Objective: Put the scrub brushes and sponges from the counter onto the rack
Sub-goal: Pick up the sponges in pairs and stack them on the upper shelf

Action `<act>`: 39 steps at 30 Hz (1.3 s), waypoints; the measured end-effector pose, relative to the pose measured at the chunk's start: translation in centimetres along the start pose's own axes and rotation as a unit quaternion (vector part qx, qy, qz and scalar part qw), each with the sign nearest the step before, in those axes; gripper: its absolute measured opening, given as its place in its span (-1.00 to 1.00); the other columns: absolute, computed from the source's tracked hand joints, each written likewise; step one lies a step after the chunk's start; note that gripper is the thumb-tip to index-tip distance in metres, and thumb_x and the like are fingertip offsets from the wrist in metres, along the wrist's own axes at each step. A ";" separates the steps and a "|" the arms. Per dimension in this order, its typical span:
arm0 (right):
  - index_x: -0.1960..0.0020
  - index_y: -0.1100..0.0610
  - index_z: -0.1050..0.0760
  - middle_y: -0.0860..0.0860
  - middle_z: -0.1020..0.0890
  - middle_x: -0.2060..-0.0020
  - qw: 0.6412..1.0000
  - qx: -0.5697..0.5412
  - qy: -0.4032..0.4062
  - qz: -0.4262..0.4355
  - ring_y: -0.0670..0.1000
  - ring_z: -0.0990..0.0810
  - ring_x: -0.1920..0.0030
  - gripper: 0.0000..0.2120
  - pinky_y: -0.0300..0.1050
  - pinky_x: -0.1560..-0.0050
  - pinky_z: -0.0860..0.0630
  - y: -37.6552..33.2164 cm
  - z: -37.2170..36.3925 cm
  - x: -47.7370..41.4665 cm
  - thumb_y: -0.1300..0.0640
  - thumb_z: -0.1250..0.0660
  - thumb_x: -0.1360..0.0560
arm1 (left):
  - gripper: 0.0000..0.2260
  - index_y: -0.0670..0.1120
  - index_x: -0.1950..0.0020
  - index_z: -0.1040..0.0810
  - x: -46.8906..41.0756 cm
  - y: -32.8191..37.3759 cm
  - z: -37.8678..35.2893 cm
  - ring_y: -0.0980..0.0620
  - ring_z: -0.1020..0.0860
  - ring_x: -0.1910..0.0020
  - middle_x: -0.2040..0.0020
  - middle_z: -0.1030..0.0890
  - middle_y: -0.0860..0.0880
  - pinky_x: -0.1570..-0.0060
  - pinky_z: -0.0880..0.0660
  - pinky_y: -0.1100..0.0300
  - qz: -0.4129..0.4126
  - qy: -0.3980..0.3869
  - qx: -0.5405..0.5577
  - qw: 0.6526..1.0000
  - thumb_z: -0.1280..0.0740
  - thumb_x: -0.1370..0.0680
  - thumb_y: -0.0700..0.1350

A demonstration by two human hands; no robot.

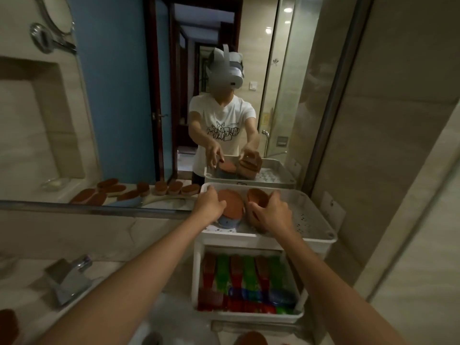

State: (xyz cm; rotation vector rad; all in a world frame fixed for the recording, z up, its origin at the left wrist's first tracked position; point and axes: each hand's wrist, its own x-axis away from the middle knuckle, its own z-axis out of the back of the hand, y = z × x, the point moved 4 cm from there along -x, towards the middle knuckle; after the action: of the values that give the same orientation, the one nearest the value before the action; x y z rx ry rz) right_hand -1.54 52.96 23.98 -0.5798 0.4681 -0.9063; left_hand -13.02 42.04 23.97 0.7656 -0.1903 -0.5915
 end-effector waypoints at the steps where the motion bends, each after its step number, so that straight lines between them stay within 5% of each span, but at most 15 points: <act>1: -0.34 0.17 -0.24 0.20 -0.51 -0.24 1.000 -0.007 -0.007 0.004 0.23 -0.50 -0.23 -0.42 0.10 -0.21 -0.49 0.3 -0.1 -0.1 -0.14 -0.28 -0.48 | -0.63 -0.23 -0.35 -0.34 0.0 0.1 0.2 -0.16 -0.46 -0.25 -0.31 -0.45 -0.20 -0.02 -0.40 0.18 -0.018 0.016 -0.019 1.000 -0.24 -0.56 -0.16; 6: -0.29 0.11 -0.41 0.18 -0.55 -0.21 0.997 -0.040 -0.053 0.048 0.16 -0.52 -0.18 -0.64 0.08 -0.22 -0.49 0.7 0.4 -0.6 0.02 -0.19 -0.53 | -0.65 -0.11 -0.28 -0.48 0.5 0.0 0.8 -0.05 -0.46 -0.24 -0.30 -0.47 -0.10 -0.03 -0.37 0.19 -0.115 0.012 -0.080 0.990 -0.32 -0.49 -0.18; 11: -0.33 0.10 -0.41 0.09 -0.56 -0.22 0.982 0.055 -0.138 0.117 0.08 -0.53 -0.18 -0.52 -0.14 -0.03 -0.43 0.5 -0.7 -0.8 0.02 -0.38 -0.45 | -0.56 -0.11 -0.35 -0.44 0.1 -0.2 0.5 -0.05 -0.43 -0.32 -0.34 -0.47 -0.10 -0.24 -0.40 0.14 -0.135 -0.033 -0.149 0.979 -0.33 -0.47 -0.22; 17: -0.35 0.06 -0.38 0.10 -0.55 -0.24 0.980 0.069 -0.130 0.136 0.11 -0.52 -0.20 -0.48 -0.05 -0.16 -0.46 -0.4 -2.0 -1.9 -0.05 -0.38 -0.44 | -0.56 -0.15 -0.39 -0.39 -0.2 -0.8 0.4 -0.10 -0.36 -0.36 -0.38 -0.37 -0.16 -0.29 -0.34 0.14 -0.121 -0.004 -0.146 0.982 -0.31 -0.51 -0.22; 23: -0.35 0.04 -0.38 0.08 -0.56 -0.22 0.976 0.074 -0.125 0.162 0.08 -0.54 -0.17 -0.49 -0.19 -0.03 -0.40 -0.8 -2.7 -2.2 -0.03 -0.38 -0.44 | -0.57 -0.22 -0.34 -0.39 -0.3 -1.2 0.4 -0.08 -0.35 -0.36 -0.38 -0.34 -0.16 -0.25 -0.32 0.21 -0.111 0.011 -0.120 0.987 -0.34 -0.49 -0.22; 39: -0.28 0.08 -0.42 0.12 -0.55 -0.21 0.978 0.037 -0.125 0.160 0.11 -0.54 -0.16 -0.53 -0.02 -0.18 -0.51 -0.3 -2.9 -2.9 0.03 -0.42 -0.41 | -0.52 -0.14 -0.35 -0.36 -0.5 -0.9 0.3 -0.14 -0.34 -0.33 -0.36 -0.39 -0.13 -0.21 -0.40 0.03 -0.099 0.034 -0.202 0.974 -0.38 -0.47 -0.10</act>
State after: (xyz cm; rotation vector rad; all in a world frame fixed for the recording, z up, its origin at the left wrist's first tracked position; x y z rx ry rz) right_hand -4.98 54.43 22.37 -0.5235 0.2880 -0.5320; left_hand -13.95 41.65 23.62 0.4108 0.0717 -0.7627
